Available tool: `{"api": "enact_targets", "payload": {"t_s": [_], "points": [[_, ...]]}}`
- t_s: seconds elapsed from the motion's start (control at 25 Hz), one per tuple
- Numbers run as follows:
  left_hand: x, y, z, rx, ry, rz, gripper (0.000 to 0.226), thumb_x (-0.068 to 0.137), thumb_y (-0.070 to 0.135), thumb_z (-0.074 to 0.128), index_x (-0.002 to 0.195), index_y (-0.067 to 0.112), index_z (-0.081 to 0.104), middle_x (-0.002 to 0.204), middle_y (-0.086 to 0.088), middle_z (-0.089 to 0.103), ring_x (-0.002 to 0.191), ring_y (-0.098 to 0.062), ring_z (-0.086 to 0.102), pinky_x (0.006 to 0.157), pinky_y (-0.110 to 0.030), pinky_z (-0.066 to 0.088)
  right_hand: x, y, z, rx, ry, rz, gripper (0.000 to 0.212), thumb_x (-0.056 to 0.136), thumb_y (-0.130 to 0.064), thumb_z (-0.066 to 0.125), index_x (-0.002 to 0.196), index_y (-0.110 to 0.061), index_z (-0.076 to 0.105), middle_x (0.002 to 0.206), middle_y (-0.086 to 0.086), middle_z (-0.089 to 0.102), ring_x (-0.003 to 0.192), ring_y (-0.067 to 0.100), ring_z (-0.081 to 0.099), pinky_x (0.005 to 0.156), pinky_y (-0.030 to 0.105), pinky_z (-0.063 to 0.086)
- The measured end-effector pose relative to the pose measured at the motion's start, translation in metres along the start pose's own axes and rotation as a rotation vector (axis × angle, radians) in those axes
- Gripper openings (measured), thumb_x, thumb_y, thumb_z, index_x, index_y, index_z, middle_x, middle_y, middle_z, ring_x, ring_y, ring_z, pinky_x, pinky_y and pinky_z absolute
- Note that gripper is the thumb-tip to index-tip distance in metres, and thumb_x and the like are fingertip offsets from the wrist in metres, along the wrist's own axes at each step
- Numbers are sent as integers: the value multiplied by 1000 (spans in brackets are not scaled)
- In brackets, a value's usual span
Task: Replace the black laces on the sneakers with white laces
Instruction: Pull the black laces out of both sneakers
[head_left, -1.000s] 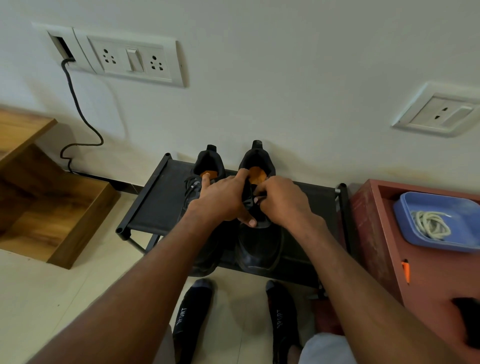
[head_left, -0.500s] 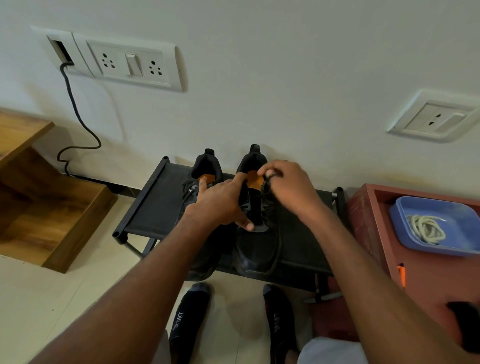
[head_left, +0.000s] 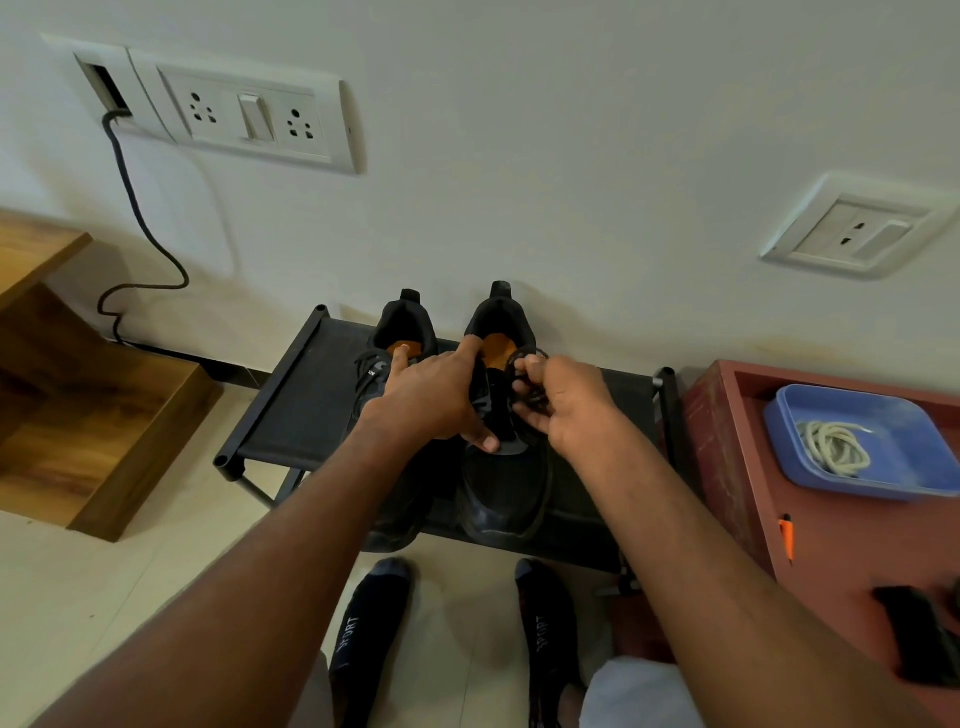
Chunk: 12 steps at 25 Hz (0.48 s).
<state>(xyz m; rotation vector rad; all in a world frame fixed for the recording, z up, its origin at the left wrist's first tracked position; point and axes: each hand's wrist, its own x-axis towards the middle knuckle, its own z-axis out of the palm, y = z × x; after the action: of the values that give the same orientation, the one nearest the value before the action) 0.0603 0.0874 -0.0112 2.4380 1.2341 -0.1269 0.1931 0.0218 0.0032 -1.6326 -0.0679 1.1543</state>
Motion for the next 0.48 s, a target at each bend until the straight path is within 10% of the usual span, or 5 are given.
{"api": "enact_targets", "payload": {"t_s": [0.16, 0.36, 0.48], "points": [[-3, 0, 0, -42, -48, 47, 91, 70, 54, 90, 137, 36, 31, 137, -1, 57, 133, -30, 52, 121, -66, 2, 12, -14, -16, 229, 23, 115, 22, 103, -7, 44, 99, -14, 64, 85, 6, 71, 73, 19, 63, 64, 31, 44], [-1, 8, -2, -65, -62, 31, 34, 85, 62, 73, 112, 43, 62, 114, 8, 46, 136, -23, 41, 119, -68, 2, 13, -21, -29, -1193, 118, -345, 39, 93, -22, 58, 130, -10, 56, 134, 18, 53, 115, 35, 55, 84, 43, 52], [3, 15, 4, -40, -27, -23, 23, 88, 61, 71, 107, 48, 68, 130, 1, 52, 140, -25, 40, 118, -71, -1, 1, -26, -32, -1446, 54, -526, 73, 88, -19, 68, 153, -20, 35, 162, 14, 15, 149, 39, 18, 114, 56, 38]]}}
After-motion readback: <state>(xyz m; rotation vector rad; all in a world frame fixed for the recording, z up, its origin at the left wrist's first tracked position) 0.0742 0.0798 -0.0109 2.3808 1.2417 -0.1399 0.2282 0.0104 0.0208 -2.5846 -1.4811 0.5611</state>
